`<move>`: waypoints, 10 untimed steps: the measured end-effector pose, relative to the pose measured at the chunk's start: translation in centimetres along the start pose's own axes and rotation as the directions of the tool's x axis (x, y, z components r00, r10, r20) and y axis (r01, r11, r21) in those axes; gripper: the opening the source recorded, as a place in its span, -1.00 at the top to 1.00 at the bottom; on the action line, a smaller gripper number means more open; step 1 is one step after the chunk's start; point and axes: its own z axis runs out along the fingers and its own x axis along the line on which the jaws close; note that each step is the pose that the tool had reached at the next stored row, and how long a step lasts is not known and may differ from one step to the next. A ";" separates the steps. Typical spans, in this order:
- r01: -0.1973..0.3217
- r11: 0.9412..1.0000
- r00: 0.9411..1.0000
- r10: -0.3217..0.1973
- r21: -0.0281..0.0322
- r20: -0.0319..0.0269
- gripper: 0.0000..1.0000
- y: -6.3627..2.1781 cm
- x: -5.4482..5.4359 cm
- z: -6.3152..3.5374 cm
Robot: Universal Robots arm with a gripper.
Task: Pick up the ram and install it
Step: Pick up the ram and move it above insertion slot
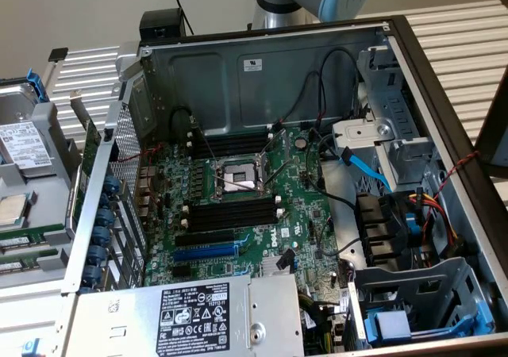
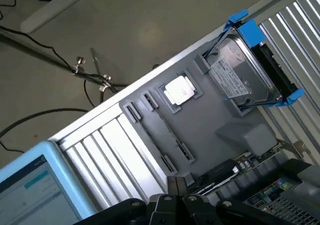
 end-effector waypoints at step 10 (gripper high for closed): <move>0.180 0.984 0.984 -0.180 -0.001 -0.006 0.79 0.00 0.0 0.06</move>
